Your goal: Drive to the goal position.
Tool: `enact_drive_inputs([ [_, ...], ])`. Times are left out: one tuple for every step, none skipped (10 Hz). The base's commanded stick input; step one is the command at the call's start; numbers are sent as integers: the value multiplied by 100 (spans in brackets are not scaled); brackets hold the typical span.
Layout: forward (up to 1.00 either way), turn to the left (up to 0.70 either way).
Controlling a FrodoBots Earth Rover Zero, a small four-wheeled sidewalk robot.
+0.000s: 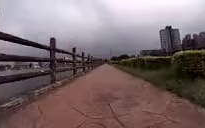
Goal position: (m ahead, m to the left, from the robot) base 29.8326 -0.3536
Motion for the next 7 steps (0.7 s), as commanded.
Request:
enact_drive_inputs([
  [100,0],
  [100,0],
  [100,0],
  [100,0],
  [100,0],
  [100,0],
  [100,8],
])
